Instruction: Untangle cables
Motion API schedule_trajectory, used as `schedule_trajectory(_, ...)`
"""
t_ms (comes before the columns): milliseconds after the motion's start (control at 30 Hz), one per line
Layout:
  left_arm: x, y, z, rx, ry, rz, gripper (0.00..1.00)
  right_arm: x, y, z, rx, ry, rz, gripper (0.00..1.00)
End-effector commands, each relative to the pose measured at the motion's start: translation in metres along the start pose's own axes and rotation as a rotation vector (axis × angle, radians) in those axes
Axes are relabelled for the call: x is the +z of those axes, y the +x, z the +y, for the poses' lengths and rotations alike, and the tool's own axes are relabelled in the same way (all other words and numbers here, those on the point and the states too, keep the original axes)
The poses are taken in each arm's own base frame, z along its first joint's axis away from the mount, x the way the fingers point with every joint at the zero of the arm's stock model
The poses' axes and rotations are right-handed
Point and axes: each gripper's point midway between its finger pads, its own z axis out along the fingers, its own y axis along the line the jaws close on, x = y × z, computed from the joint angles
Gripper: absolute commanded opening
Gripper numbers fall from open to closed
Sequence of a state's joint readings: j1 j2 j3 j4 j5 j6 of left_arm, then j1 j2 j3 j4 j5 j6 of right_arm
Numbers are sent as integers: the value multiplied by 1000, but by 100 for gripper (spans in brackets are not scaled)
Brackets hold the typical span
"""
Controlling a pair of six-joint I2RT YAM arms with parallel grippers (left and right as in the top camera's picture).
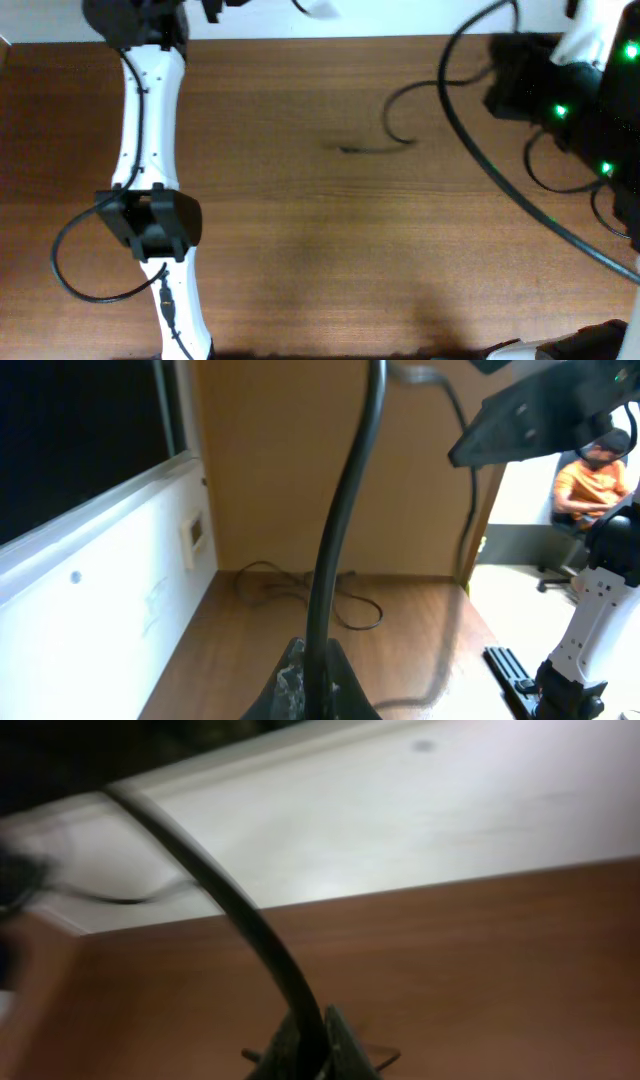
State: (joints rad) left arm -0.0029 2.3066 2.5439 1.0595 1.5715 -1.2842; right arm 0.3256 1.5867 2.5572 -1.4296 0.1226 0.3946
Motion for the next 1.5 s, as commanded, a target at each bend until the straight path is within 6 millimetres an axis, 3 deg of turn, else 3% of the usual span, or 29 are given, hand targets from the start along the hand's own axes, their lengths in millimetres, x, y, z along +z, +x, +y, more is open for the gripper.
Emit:
schedule_trajectory(0,-24,-46,-36,62,-60,4,0,31,-5,-51,-2,231,3,4)
schedule_trajectory(167,-27,-60,-51,90,-69,5,0,44,-6,-54,4,237,13,4)
schedule_trajectory(300,-21,-56,-50,69,-53,4,0,53,-15,-56,-32,251,-15,4)
schedule_trajectory(367,-13,-53,-50,56,-33,3,6,56,-21,-58,-55,255,-32,4)
schedule_trajectory(433,-6,-49,-50,40,-14,2,3,55,-33,-68,-67,282,-73,4)
schedule_trajectory(567,5,-38,-44,10,13,1,0,45,-77,-110,-79,403,-221,4)
schedule_trajectory(733,21,-17,-35,-24,50,1,1,50,-109,-173,-40,530,-308,4)
schedule_trajectory(767,28,-12,-36,-25,69,1,14,56,-111,-185,-34,552,-310,4)
schedule_trajectory(800,38,-7,-37,-28,92,1,38,62,-112,-195,-29,570,-306,4)
schedule_trajectory(833,46,-5,-40,-27,111,2,99,68,-112,-203,-29,584,-299,4)
schedule_trajectory(900,58,-4,-46,-14,143,0,99,82,-111,-220,-39,612,-280,4)
schedule_trajectory(1033,64,-11,-58,30,160,-3,99,109,-101,-241,-47,640,-225,4)
schedule_trajectory(1300,62,-17,-63,-27,158,2,99,157,-113,-245,-63,573,-272,4)
schedule_trajectory(1367,63,-17,-63,-26,160,2,99,173,-113,-237,-73,522,-276,4)
schedule_trajectory(1467,63,-17,-63,-35,161,2,99,179,-123,-232,-93,505,-318,4)
